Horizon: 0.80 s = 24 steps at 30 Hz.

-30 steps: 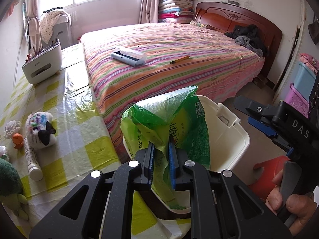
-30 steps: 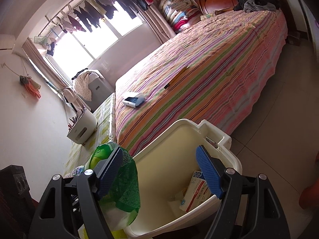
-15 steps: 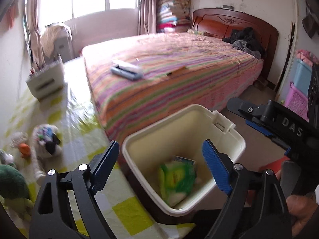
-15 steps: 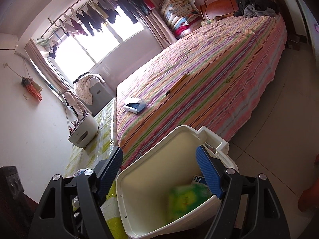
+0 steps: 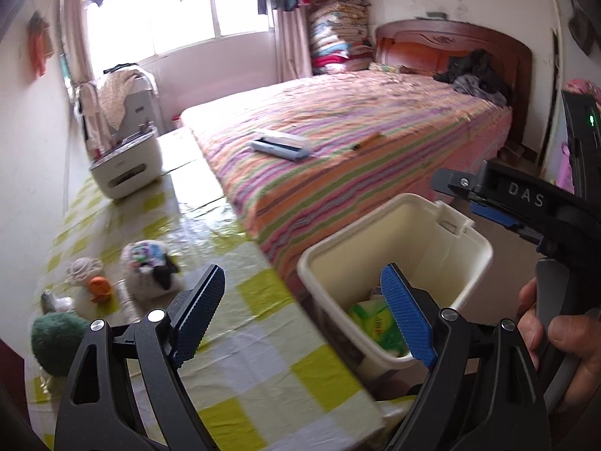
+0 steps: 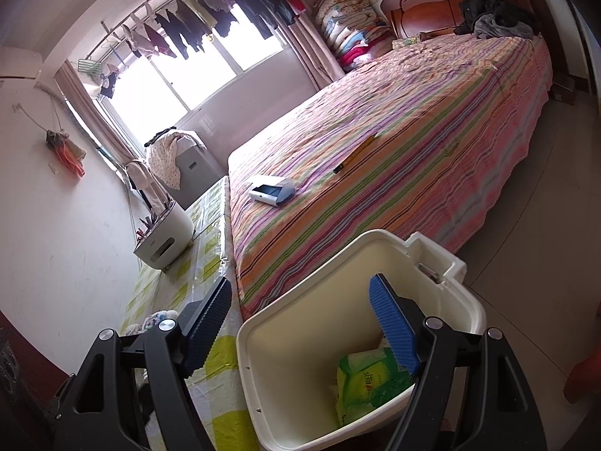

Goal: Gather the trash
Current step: 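Move both open tools back over the table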

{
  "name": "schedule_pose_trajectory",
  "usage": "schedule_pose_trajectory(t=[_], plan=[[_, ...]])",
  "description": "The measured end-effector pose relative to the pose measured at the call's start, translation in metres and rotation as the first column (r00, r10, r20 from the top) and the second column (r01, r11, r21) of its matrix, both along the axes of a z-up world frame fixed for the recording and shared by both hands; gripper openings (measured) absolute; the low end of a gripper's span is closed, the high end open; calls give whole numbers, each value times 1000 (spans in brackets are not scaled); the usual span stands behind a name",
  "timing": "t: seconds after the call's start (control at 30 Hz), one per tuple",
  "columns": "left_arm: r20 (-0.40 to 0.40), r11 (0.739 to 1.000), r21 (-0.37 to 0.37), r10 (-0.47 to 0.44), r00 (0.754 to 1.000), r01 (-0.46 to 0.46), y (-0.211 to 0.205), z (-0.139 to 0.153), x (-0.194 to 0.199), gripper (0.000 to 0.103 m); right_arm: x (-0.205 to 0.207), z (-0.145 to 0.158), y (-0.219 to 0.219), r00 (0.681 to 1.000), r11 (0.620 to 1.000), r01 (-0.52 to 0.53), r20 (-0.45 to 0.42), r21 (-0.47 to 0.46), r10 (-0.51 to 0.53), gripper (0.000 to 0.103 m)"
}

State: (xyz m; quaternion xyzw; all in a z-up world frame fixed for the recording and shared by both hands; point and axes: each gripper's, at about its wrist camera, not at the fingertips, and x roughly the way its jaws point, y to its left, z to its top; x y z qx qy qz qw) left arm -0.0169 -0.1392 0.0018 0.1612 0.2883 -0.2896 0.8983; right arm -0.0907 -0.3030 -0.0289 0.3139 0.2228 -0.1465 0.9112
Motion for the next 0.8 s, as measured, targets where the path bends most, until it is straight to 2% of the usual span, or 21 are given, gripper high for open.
schedule_pose_trajectory(t=[0.17, 0.37, 0.53, 0.67, 0.8], plan=[[-49, 996, -49, 71, 996, -73, 38, 8, 22, 84, 17, 0, 25, 999, 999, -48, -20, -19, 48, 74], [-134, 976, -139, 147, 980, -166, 87, 15, 45, 87, 35, 0, 59, 994, 993, -109, -35, -39, 107, 74], [-167, 961, -168, 191, 967, -219, 123, 24, 55, 87, 53, 0, 95, 981, 980, -189, -44, -55, 187, 74], [-155, 941, -190, 251, 955, -279, 162, 35, 62, 87, 67, -1, 124, 964, 962, -265, -46, -59, 263, 74], [-180, 899, -235, 334, 925, -371, 211, 44, 77, 88, 84, -2, 159, 932, 931, -361, -45, -57, 359, 74]])
